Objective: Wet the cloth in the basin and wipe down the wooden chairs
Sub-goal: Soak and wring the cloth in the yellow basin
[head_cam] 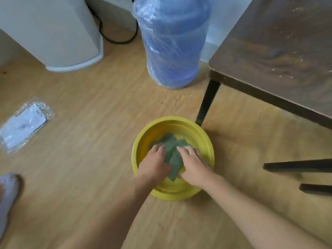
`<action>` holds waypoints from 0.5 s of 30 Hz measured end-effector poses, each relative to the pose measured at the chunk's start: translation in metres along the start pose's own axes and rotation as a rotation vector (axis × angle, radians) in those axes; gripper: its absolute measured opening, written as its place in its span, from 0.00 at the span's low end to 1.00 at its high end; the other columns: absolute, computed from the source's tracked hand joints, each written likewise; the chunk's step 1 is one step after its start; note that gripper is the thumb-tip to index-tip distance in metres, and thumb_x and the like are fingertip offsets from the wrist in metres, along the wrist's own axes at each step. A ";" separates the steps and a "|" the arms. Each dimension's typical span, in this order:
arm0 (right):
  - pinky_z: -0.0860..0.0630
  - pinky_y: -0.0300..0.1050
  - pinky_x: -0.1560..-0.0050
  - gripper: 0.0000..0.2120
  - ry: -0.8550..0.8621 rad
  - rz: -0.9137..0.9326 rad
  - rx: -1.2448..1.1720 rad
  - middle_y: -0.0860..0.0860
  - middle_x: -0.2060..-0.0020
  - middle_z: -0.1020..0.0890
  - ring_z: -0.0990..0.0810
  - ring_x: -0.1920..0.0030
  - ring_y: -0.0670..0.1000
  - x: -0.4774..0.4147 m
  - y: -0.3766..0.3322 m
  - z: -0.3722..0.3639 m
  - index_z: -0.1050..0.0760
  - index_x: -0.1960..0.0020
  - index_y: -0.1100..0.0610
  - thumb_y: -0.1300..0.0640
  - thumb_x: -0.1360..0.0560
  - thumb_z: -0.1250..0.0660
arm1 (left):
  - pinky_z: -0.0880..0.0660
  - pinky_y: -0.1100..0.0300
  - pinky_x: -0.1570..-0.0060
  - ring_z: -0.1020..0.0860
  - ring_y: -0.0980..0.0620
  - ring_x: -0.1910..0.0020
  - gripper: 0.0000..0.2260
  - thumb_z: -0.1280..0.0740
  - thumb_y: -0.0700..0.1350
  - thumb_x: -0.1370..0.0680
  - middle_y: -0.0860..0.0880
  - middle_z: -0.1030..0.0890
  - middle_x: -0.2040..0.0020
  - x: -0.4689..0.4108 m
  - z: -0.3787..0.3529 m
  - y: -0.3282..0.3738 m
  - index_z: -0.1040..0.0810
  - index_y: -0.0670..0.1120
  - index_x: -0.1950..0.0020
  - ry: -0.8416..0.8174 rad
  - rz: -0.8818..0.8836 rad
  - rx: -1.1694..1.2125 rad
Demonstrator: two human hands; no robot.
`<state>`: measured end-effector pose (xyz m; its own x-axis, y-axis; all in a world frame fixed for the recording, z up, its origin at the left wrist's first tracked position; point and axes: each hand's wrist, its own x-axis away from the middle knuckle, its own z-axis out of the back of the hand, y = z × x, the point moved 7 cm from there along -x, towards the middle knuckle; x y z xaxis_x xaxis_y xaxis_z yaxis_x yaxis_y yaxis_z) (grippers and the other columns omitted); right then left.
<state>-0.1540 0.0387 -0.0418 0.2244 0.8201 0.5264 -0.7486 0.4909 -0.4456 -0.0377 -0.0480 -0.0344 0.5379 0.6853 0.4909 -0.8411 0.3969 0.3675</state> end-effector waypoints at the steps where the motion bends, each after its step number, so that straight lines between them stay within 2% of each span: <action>1: 0.38 0.55 0.26 0.49 -0.031 0.018 0.096 0.53 0.22 0.47 0.48 0.22 0.57 -0.020 0.002 -0.009 0.54 0.20 0.52 0.47 0.29 0.25 | 0.29 0.49 0.28 0.35 0.43 0.21 0.43 0.28 0.57 0.25 0.46 0.40 0.17 -0.018 -0.010 0.000 0.47 0.50 0.16 -0.044 -0.038 -0.095; 3: 0.46 0.57 0.24 0.57 -0.097 0.021 0.309 0.55 0.20 0.55 0.55 0.20 0.59 -0.049 0.010 -0.025 0.62 0.20 0.53 0.42 0.31 0.24 | 0.30 0.44 0.26 0.40 0.40 0.19 0.53 0.25 0.62 0.29 0.46 0.47 0.15 -0.046 -0.026 -0.005 0.56 0.53 0.15 -0.123 -0.079 -0.287; 6: 0.48 0.59 0.23 0.60 -0.177 -0.012 0.455 0.57 0.20 0.55 0.53 0.21 0.61 -0.069 0.024 -0.044 0.64 0.20 0.54 0.37 0.33 0.25 | 0.28 0.44 0.31 0.35 0.39 0.23 0.56 0.24 0.63 0.31 0.44 0.43 0.17 -0.067 -0.043 -0.017 0.57 0.55 0.15 -0.167 -0.090 -0.449; 7: 0.47 0.59 0.24 0.61 -0.186 -0.007 0.492 0.58 0.20 0.55 0.53 0.21 0.61 -0.071 0.028 -0.051 0.65 0.20 0.55 0.36 0.33 0.26 | 0.26 0.44 0.33 0.33 0.39 0.25 0.53 0.23 0.61 0.30 0.43 0.40 0.20 -0.067 -0.049 -0.020 0.53 0.54 0.16 -0.167 -0.090 -0.458; 9: 0.45 0.59 0.24 0.64 -0.148 -0.005 0.537 0.58 0.20 0.58 0.53 0.21 0.63 -0.073 0.028 -0.057 0.69 0.21 0.54 0.35 0.34 0.25 | 0.22 0.45 0.40 0.27 0.38 0.31 0.39 0.24 0.52 0.26 0.41 0.31 0.27 -0.066 -0.051 -0.025 0.39 0.51 0.20 -0.114 -0.061 -0.376; 12: 0.39 0.61 0.27 0.64 -0.023 0.025 0.533 0.59 0.21 0.52 0.48 0.23 0.65 -0.075 0.017 -0.067 0.68 0.21 0.54 0.38 0.34 0.24 | 0.21 0.51 0.52 0.18 0.42 0.46 0.15 0.32 0.42 0.21 0.43 0.18 0.41 -0.065 -0.055 -0.032 0.22 0.46 0.35 -0.063 0.021 -0.010; 13: 0.37 0.60 0.28 0.62 0.032 0.030 0.531 0.59 0.22 0.49 0.45 0.24 0.64 -0.076 0.013 -0.068 0.67 0.21 0.54 0.39 0.34 0.24 | 0.21 0.52 0.54 0.18 0.42 0.48 0.11 0.33 0.41 0.21 0.43 0.16 0.45 -0.066 -0.056 -0.033 0.20 0.44 0.40 -0.057 0.048 0.114; 15: 0.35 0.58 0.32 0.57 0.102 0.035 0.515 0.59 0.26 0.42 0.40 0.27 0.63 -0.080 0.007 -0.070 0.61 0.20 0.53 0.41 0.32 0.26 | 0.23 0.51 0.55 0.18 0.41 0.49 0.09 0.37 0.36 0.22 0.43 0.16 0.50 -0.066 -0.057 -0.035 0.18 0.41 0.47 -0.056 0.126 0.345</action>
<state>-0.1333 -0.0031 -0.1377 0.2341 0.8703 0.4334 -0.9607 0.2754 -0.0343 -0.0469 -0.0724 -0.1244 0.4419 0.6773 0.5882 -0.8373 0.0762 0.5414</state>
